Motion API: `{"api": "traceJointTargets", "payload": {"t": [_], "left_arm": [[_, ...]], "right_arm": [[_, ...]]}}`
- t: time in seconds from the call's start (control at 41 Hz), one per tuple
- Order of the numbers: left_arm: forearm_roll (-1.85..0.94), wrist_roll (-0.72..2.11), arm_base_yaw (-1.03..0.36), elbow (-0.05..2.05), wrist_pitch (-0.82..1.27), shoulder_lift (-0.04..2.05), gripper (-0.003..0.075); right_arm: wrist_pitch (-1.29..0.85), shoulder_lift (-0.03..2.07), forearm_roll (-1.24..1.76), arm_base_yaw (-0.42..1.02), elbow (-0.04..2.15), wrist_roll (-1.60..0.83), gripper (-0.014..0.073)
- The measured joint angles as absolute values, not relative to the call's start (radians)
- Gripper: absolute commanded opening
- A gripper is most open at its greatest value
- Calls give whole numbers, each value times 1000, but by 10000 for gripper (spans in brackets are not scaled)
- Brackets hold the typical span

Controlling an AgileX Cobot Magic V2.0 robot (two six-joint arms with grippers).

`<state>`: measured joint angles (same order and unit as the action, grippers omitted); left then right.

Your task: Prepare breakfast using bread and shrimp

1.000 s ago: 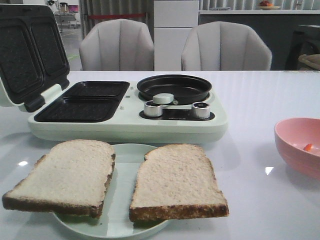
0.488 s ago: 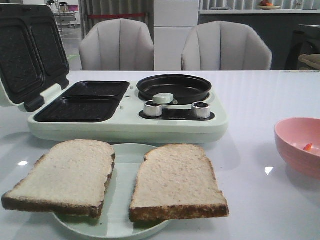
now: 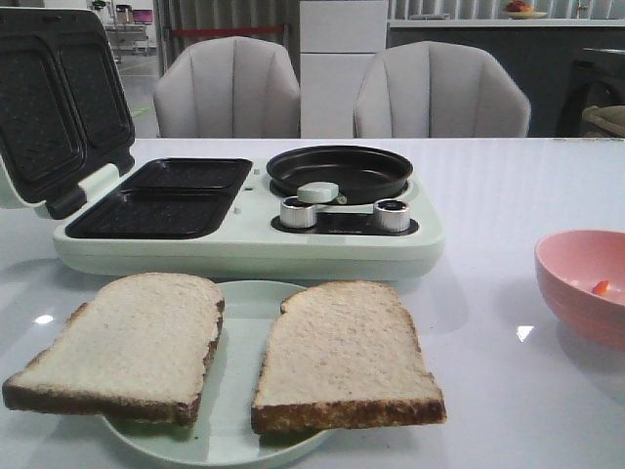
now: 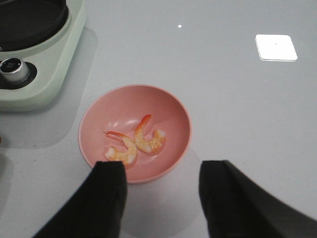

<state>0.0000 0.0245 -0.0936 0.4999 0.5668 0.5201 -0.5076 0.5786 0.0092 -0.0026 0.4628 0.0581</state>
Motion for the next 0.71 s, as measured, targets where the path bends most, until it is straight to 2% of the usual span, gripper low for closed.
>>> {"api": "traceJointTargets", "payload": {"t": [0.122, 0.488, 0.707], "left_arm": [[0, 109, -193, 500, 548, 564, 519], [296, 194, -735, 500, 548, 856, 518], [683, -109, -948, 500, 604, 1131, 510]], "right_arm": [[-508, 579, 9, -3, 463, 58, 521], [-508, 579, 9, -3, 463, 58, 521], [-508, 579, 9, -3, 463, 58, 521]]}}
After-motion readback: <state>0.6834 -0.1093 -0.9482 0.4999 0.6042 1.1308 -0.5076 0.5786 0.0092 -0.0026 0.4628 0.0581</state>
